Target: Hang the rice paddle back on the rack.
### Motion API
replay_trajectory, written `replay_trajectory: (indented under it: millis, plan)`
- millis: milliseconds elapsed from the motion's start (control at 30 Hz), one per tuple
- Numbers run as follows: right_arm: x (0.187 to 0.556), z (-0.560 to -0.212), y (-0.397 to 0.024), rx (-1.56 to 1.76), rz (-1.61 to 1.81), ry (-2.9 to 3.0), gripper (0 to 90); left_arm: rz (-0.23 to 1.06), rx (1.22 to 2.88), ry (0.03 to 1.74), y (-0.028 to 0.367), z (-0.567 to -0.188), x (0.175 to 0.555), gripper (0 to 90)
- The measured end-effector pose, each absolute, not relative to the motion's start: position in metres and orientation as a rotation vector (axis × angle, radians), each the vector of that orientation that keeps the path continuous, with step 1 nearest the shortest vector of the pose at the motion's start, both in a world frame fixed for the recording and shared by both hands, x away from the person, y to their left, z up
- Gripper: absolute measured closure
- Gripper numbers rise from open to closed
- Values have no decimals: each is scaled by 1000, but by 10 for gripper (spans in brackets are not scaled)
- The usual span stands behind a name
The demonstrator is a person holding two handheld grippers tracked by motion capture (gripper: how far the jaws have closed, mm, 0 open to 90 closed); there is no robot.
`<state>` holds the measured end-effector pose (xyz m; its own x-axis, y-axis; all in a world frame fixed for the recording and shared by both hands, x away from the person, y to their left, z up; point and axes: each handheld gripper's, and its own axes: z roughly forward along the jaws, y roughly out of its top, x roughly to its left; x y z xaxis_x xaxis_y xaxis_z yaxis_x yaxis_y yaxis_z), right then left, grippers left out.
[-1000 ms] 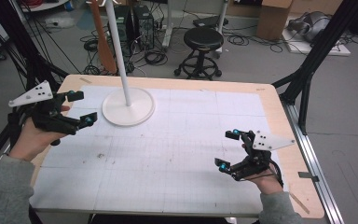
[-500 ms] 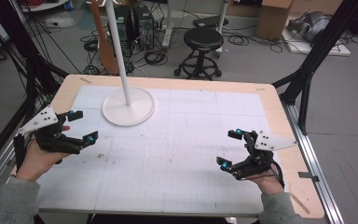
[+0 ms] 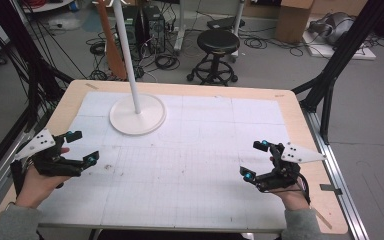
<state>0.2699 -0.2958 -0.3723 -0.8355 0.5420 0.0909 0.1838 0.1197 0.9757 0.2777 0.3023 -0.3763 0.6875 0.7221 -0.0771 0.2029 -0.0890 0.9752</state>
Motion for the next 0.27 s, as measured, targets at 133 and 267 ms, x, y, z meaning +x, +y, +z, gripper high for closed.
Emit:
replay_trajectory:
  millis: [133,267]
  plan:
    - [268,-380,-297,734,1763,2112,0,541,1633,775,307,-376,271,17]
    - [269,-384,-293,711,1758,2140,0,570,1598,791,312,-372,265,17]
